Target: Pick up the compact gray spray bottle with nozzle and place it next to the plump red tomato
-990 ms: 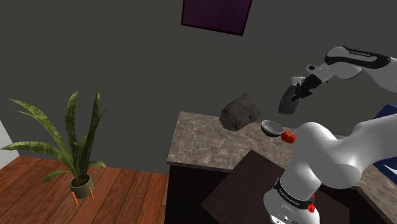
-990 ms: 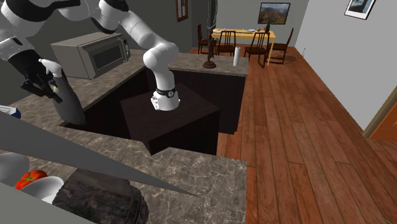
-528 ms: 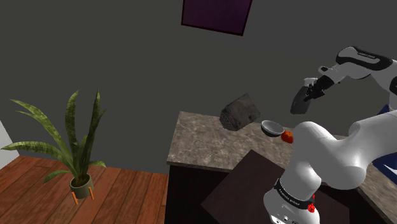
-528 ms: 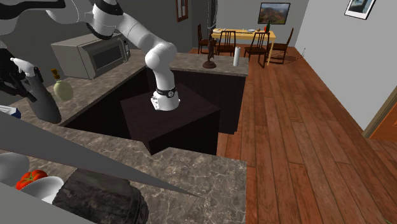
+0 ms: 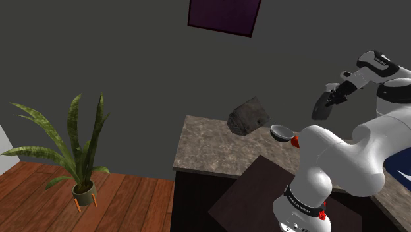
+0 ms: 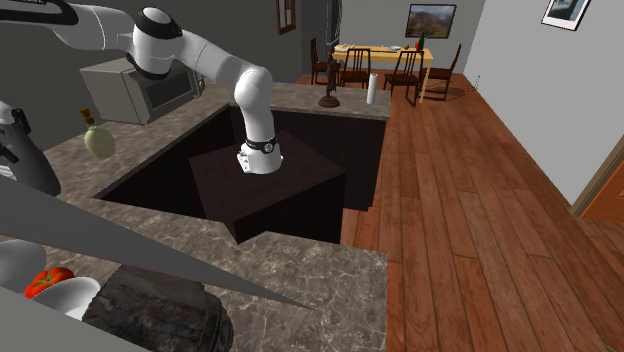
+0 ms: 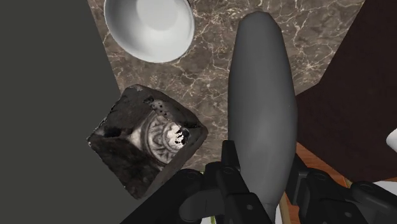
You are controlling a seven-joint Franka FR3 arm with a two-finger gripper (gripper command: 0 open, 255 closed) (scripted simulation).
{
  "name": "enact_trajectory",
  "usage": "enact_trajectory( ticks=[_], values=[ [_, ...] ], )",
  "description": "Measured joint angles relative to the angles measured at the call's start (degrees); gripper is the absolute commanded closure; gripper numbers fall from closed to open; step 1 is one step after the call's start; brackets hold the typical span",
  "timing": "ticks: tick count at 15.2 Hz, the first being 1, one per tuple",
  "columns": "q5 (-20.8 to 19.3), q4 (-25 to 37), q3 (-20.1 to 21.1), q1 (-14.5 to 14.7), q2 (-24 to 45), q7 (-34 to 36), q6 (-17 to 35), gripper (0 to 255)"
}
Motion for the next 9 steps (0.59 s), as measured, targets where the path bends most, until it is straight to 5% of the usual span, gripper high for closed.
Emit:
enact_trajectory(
  ticks=[9],
  values=[
    [-1.5, -5.3, -1.0, -2.1, -2.2, -0.8, 5.0, 255]
  ],
)
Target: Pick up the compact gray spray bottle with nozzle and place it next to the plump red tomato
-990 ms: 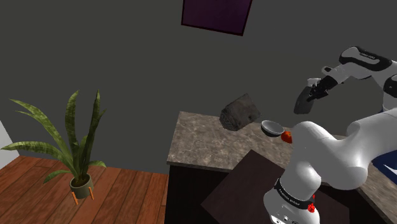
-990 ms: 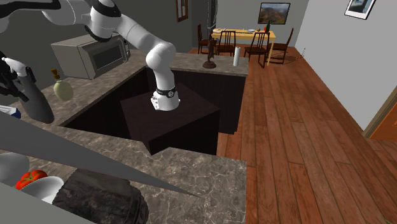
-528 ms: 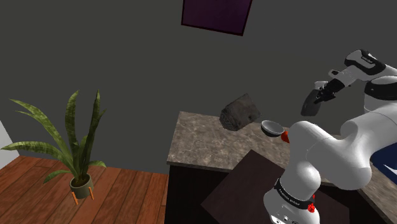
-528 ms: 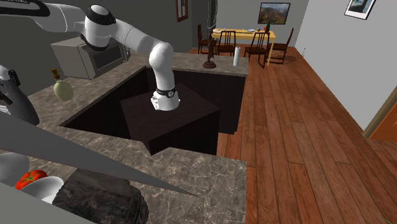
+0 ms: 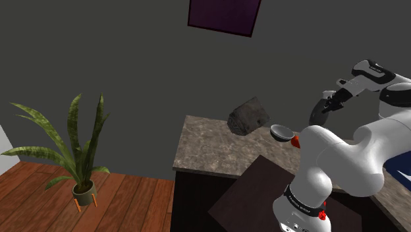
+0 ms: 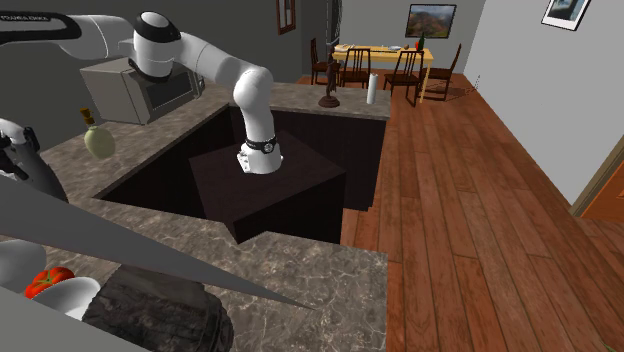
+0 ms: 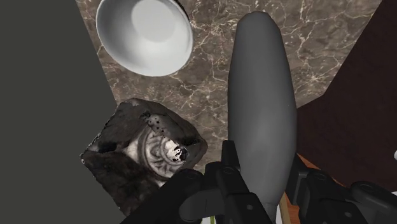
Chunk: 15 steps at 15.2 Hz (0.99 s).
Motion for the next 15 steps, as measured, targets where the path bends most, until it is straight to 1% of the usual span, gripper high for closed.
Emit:
enact_trajectory(
  ticks=[3, 7, 9, 15],
  values=[
    [-0.5, -2.8, -0.2, -1.2, -0.6, 0.0, 2.2, 255],
    [-1.2, -4.6, -0.9, -1.8, -1.7, -0.4, 4.3, 255],
    [-1.6, -6.3, -1.1, -2.5, -2.1, -0.4, 5.6, 255],
    [-2.9, -8.3, -2.4, -2.8, -3.8, -0.9, 8.5, 255]
  ],
)
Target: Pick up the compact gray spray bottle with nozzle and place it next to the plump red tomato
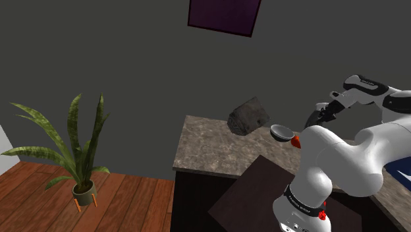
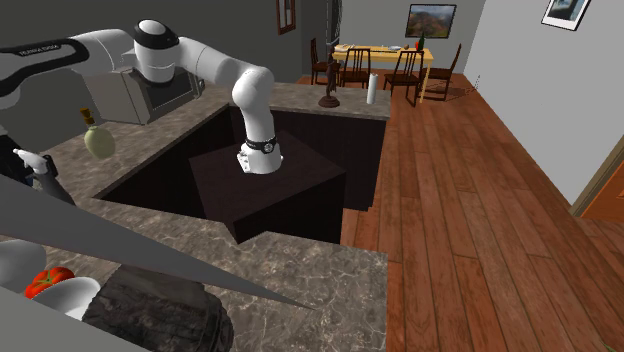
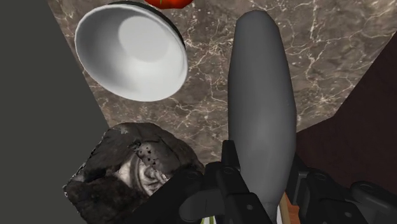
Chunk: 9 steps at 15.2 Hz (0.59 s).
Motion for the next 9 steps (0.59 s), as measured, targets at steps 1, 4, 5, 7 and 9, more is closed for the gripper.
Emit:
enact_trajectory(
  ticks=[1, 4, 5, 7, 9],
  values=[
    [-0.2, -0.4, -0.2, 0.0, -0.3, 0.0, 0.5, 255],
    [-0.9, -0.9, -1.0, 0.1, -1.3, -0.3, 1.8, 255],
    [-1.1, -0.9, -1.3, 0.3, -1.7, -0.5, 2.2, 255],
    [-1.6, -1.7, -1.7, 0.0, -2.2, -0.6, 3.2, 255],
    [-2.0, -2.3, -2.2, 0.0, -2.9, -0.7, 4.2, 255]
  ],
)
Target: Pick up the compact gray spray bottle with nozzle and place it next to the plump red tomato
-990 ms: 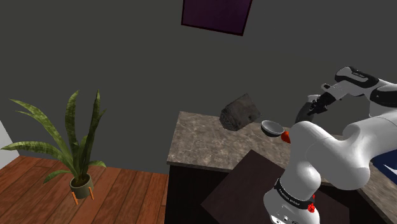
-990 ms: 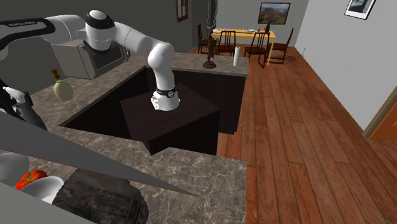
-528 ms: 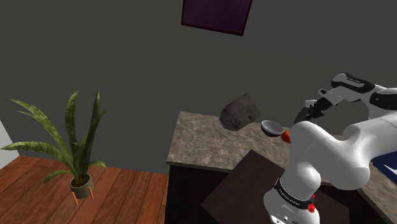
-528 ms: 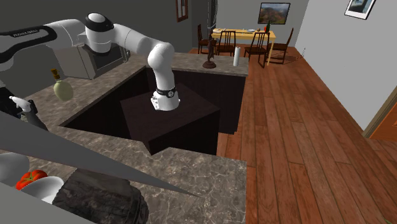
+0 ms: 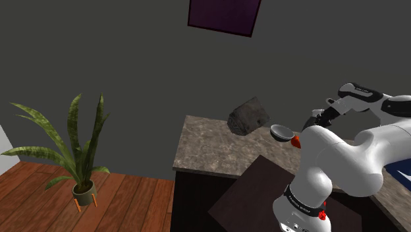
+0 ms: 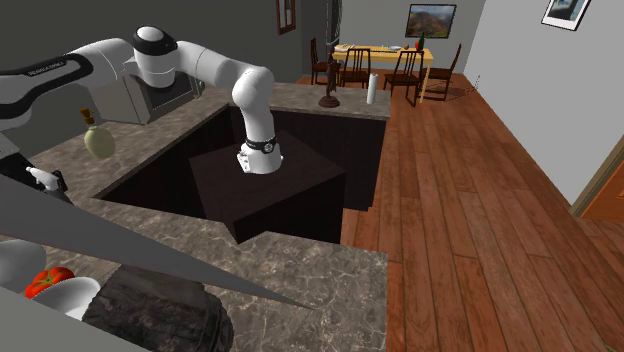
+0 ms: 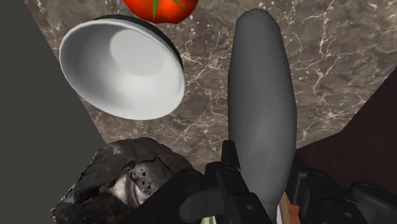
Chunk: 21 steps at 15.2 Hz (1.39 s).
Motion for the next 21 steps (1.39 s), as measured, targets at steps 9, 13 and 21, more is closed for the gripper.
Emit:
enact_trajectory(
  ticks=[9, 13, 21],
  values=[
    [-2.0, -1.2, -2.4, 0.3, -3.0, -0.9, 3.7, 255],
    [-2.8, -0.6, -3.5, 1.0, -4.5, -1.6, 4.9, 255],
    [-4.6, -0.3, -5.9, 2.0, -7.7, -2.6, 7.9, 255]
  ],
)
